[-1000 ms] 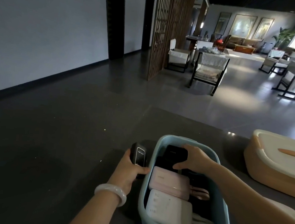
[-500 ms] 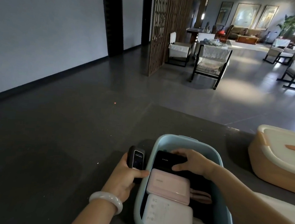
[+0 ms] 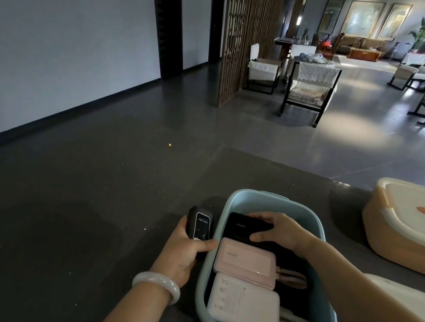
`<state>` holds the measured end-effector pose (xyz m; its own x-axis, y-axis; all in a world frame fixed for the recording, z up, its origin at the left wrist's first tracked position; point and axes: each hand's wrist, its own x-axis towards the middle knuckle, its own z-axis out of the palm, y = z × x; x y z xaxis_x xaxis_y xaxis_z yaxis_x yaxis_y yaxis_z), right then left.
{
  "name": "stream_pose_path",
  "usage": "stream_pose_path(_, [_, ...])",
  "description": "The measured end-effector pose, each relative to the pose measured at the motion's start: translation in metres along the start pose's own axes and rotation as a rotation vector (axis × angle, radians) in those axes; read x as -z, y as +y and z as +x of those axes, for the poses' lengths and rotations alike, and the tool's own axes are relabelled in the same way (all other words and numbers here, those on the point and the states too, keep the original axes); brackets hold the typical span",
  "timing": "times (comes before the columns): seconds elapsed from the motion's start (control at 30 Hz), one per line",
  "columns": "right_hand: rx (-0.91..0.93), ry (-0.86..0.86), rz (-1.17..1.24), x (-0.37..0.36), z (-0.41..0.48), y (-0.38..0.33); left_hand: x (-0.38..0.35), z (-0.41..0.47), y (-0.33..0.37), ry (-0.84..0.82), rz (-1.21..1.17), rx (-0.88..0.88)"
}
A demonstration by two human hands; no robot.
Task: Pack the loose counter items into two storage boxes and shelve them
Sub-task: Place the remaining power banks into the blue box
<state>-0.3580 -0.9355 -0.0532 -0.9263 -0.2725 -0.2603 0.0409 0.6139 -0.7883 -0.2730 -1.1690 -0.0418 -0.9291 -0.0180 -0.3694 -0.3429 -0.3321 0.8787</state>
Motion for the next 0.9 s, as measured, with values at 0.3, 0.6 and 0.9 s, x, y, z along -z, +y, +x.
stream_pose_path(0.3, [0.049, 0.011, -0.158, 0.003, -0.002, -0.010, 0.002, -0.002, 0.012, 0.095, 0.096, -0.090])
stream_pose_path(0.6, [0.195, 0.022, 0.294, 0.055, -0.004, -0.072, -0.040, 0.010, 0.072, -0.181, 0.268, -0.126])
stream_pose_path(0.9, [-0.033, -0.067, 0.677, 0.041, -0.012, -0.049, -0.070, 0.028, 0.047, -0.342, 0.127, 0.094])
